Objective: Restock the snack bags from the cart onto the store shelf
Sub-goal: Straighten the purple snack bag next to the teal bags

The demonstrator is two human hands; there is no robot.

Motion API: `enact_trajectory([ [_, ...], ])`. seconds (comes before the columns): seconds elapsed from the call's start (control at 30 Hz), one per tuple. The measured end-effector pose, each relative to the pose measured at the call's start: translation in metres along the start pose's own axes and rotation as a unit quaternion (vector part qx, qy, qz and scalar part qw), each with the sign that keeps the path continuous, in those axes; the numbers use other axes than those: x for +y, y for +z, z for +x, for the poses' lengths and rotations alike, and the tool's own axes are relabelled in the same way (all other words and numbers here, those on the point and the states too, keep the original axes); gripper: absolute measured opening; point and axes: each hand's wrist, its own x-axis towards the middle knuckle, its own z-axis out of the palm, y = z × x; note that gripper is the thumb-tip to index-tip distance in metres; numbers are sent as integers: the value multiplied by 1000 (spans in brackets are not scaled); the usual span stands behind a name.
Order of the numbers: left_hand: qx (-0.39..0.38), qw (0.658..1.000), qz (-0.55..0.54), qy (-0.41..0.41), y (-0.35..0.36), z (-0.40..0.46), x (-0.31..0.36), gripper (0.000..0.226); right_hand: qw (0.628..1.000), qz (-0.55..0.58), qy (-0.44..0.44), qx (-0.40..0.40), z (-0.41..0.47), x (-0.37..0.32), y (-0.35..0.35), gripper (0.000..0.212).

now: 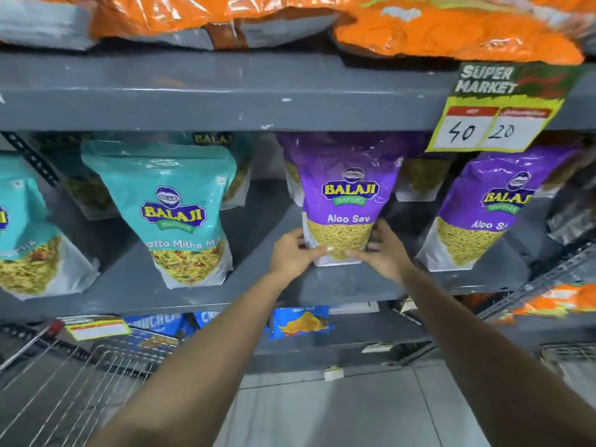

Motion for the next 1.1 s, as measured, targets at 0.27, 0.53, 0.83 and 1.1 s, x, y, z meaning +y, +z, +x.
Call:
enact_trajectory([
  [0.27,2,1000,-7,0,-15,-30,-16,70,1000,3,-1,-30,-34,0,9,75],
  [0.53,72,974,-178,123,-49,-21,85,35,945,328,-9,2,-5,-86,-41,47],
  [0.83,84,962,-232,117,-49,-19,95,30,955,293,-44,30,6,-101,-53,9],
  [1.1,-20,999,-34,20,-18,-35,15,67,991,61,9,-116,-16,-22,-11,62],
])
